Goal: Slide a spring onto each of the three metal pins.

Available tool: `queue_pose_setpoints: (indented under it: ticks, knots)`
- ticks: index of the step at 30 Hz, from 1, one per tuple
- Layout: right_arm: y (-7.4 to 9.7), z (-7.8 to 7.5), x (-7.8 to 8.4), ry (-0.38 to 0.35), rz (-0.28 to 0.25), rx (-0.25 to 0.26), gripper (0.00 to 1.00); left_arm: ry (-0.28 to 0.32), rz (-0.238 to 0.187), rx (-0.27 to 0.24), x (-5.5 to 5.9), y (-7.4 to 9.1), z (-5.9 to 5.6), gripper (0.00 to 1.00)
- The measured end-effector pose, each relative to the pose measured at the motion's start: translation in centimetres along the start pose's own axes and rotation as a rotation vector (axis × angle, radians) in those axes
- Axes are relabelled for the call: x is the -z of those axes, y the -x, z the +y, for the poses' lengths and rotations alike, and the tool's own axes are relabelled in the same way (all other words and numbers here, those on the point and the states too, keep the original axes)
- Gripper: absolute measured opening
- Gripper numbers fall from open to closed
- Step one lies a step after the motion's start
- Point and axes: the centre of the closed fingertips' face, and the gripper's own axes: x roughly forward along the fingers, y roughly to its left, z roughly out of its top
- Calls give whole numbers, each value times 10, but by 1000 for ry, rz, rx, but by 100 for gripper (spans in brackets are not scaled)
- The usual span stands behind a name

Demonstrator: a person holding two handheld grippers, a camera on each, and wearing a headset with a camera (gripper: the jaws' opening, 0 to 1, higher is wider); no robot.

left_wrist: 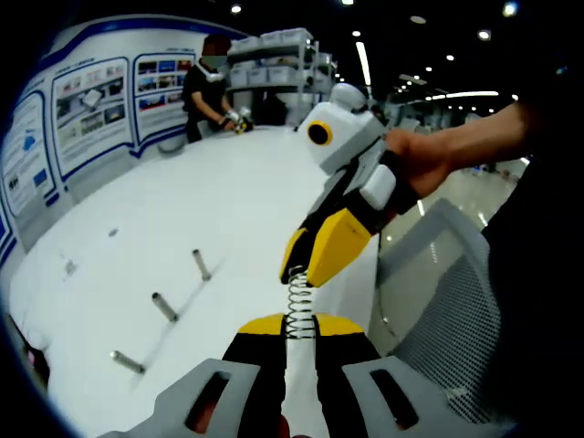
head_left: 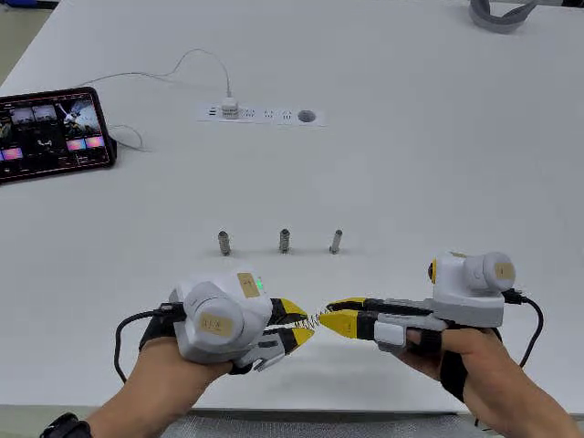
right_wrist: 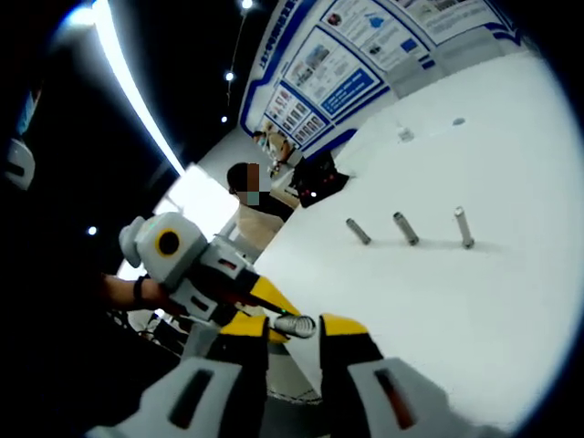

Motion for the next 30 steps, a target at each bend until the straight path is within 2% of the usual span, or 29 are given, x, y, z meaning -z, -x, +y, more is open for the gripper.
queue_pose_setpoints:
  ticks: [12, 18, 26, 30]
  knots:
    - [-1, 2, -2, 8, 7, -9, 12, -7, 1, 9, 1, 0, 0, 10]
    - [-1, 3, -5, 20, 16, -9, 12, -8, -1, 13, 0, 0, 1, 10]
    - [0, 8, -15, 111, 62, 15, 12, -12, -12, 11, -8, -4, 5, 10]
    - [2, 9, -24, 146, 73, 19, 12, -4, -26, 9, -15, -9, 6, 10]
